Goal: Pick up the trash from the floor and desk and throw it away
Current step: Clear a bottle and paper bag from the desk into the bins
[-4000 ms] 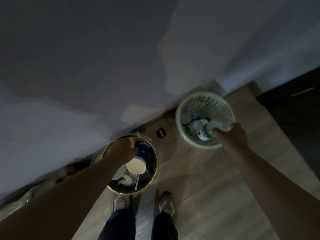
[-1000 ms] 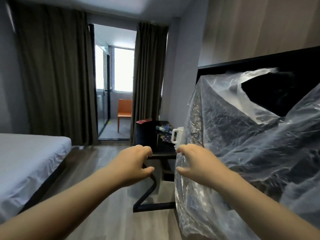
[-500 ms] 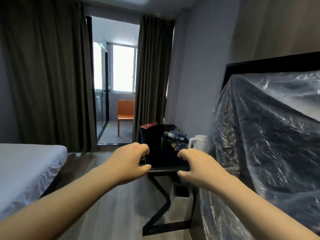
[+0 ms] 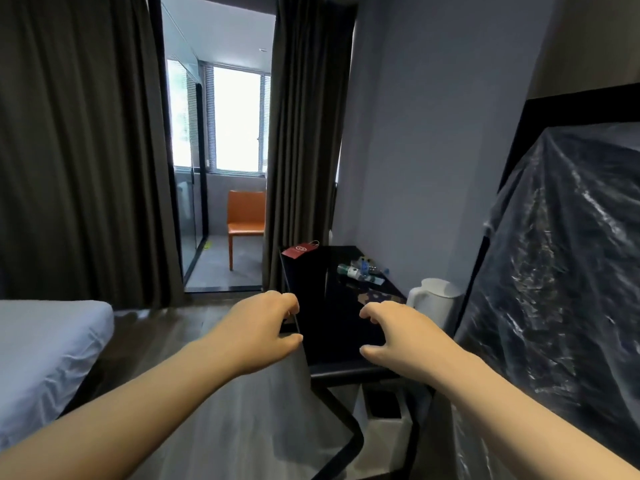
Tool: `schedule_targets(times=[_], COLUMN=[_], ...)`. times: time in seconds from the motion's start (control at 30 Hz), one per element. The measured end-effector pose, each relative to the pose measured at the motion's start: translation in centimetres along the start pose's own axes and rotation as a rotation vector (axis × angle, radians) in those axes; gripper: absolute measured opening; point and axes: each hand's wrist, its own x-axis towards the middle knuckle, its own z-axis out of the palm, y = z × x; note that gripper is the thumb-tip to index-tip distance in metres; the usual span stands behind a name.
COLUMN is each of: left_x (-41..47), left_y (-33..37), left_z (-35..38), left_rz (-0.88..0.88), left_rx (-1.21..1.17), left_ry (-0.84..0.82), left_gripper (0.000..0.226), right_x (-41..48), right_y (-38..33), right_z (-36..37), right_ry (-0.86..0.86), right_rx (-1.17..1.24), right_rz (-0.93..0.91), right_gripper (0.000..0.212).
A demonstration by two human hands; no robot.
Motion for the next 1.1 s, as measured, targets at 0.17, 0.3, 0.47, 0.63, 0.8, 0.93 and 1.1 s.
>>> schedule_targets(times=[0.17, 0.3, 0.47, 0.63, 0.8, 0.93, 1.1], left_x=[8.0, 13.7, 19.5, 26.2, 33.4, 39.1, 44.4], left_y=[-4.8, -8.7, -13.9, -19.7, -25.8, -30.3, -34.3], left_z=[1.1, 2.2, 4.4, 6.8, 8.5, 9.2, 12.1], left_rz=[-0.030, -0.042, -0.031, 0.027, 0.112, 0.178, 0.235], left_rx=[0.036, 0.024, -0.003, -0.023, -0.034, -0.051, -0.096], left_ry=[-0.048, -0.056, -0.104, -0.120, -0.156, -0.181, -0.227], left_gripper=[0.038, 0.038, 0.038, 0.035, 0.037, 0.036, 0.037], right_x=[9.5, 16.2, 23.0, 29.6, 36.4, 41.5, 46.4], right_y=[2.4, 3.9, 4.6, 5.4, 6.0, 6.0, 6.6], right_z=[2.0, 3.5, 6.0, 9.0, 11.5, 12.9, 15.4], right_ry=[-0.005, -0.007, -0.057, -0.053, -0.095, -0.106, -0.140], right_rx=[0.022, 0.027, 0.045, 0.045, 0.055, 0.077, 0.086], right_rz=[0.017, 0.014, 0.029, 0.092, 0.213, 0.308, 0.407], right_gripper=[0.057, 0.058, 0.059, 0.058, 0.058, 0.060, 0.060])
